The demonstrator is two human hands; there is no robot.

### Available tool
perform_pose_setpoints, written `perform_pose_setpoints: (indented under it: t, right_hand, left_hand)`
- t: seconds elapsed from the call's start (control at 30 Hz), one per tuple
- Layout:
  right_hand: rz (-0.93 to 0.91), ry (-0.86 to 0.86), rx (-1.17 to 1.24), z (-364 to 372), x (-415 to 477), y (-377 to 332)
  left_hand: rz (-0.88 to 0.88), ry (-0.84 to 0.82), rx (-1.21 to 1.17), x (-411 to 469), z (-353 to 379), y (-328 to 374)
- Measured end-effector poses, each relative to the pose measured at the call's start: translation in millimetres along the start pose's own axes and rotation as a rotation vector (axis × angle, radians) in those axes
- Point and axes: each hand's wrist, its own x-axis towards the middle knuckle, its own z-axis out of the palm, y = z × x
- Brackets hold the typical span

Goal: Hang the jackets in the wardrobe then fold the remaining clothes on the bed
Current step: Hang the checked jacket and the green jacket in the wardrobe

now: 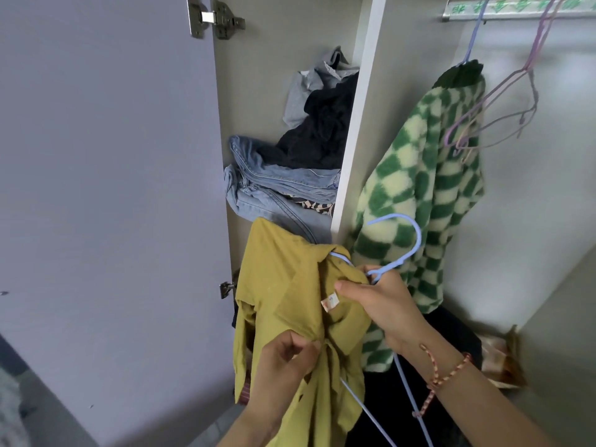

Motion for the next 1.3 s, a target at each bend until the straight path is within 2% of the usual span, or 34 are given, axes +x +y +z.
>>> perform_pose_setpoints:
  t: [0.2, 0.4, 0.53, 0.77, 0.9, 1.03, 1.3]
  right_hand:
    - [-0.004, -0.007, 0.032, 0.3, -4.1, 1.7]
    - [-0.041, -0.014, -0.003, -0.3, -5.3, 0.3]
    - [-0.046, -0.023, 0.011, -3.4, -6.4, 1.7]
    - [-0.021, -0.023, 0.011, -9.9, -4.2, 4.3]
    - [0.018, -0.022, 0.031, -15.0, -2.7, 7.0]
    - [0.039, -0.022, 0.061, -18.9, -1.5, 7.2]
    - [0.044, -0.031, 0.029, -14.8, 0.2, 11.8]
  left_hand:
    - [0.044, 0.087, 0.022, -3.9, 5.2, -3.8]
    - [0.034, 0.066, 0.05, -2.8, 12.7, -4.2]
    - [-0.003, -0.018, 0.057, -0.7, 18.6, -0.8]
    - [-0.177, -0.196, -0.202, 6.3, 13.0, -3.5]
    - [-0.181, -0.163, -0.302, 5.4, 13.3, -8.6]
    - [-0.256, -0.159, -0.469, 5.5, 11.4, -10.9]
    - [-0.155, -0.058, -0.384, 5.3, 11.1, -17.5]
